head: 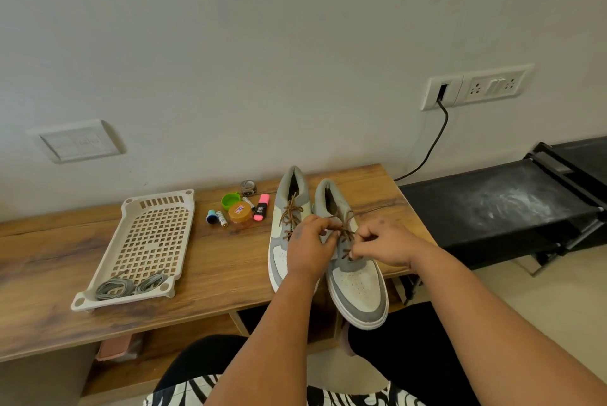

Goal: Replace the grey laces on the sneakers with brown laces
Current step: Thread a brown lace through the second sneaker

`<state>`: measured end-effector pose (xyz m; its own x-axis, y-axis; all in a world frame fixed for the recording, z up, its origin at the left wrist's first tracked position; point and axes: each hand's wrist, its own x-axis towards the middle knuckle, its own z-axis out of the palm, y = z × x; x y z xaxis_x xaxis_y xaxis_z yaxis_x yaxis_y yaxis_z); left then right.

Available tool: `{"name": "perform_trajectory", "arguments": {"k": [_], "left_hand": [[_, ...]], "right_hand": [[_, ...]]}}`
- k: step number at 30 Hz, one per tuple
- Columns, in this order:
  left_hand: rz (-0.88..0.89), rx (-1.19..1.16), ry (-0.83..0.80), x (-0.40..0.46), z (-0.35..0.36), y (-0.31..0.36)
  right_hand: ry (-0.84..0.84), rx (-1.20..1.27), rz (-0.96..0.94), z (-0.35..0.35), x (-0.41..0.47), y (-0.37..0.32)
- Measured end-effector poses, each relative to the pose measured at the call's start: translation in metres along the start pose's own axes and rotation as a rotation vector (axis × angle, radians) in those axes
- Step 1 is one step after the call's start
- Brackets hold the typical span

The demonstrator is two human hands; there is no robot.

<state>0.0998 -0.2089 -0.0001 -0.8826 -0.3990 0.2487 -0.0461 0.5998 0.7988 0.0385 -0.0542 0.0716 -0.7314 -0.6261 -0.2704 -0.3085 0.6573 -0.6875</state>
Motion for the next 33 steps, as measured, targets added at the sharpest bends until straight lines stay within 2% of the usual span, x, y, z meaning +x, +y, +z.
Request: {"name": "perform_trajectory", "arguments": {"k": [4, 11, 17, 21, 25, 33], "left_hand": [[0.013, 0.034, 0.010, -0.001, 0.000, 0.003], [0.038, 0.198, -0.010, -0.004, -0.002, 0.006], [0.005, 0.269, -0.046, -0.008, -0.004, 0.009], [-0.097, 0.356, -0.043, -0.010, -0.007, 0.005], [-0.107, 0.355, -0.045, -0.008, -0.010, 0.009], [-0.053, 0.370, -0.023, -0.007, -0.007, 0.011]], "right_hand": [[0.050, 0.240, -0.092, -0.006, -0.013, -0.002], [-0.017, 0.581, -0.157, -0.004, -0.031, -0.012], [0.078, 0.610, -0.142, -0.004, -0.033, -0.009], [0.048, 0.596, -0.136, -0.001, -0.041, -0.008], [0.030, 0.581, -0.100, 0.005, -0.047, -0.012], [0.282, 0.436, 0.097, 0.015, -0.015, 0.003]]}}
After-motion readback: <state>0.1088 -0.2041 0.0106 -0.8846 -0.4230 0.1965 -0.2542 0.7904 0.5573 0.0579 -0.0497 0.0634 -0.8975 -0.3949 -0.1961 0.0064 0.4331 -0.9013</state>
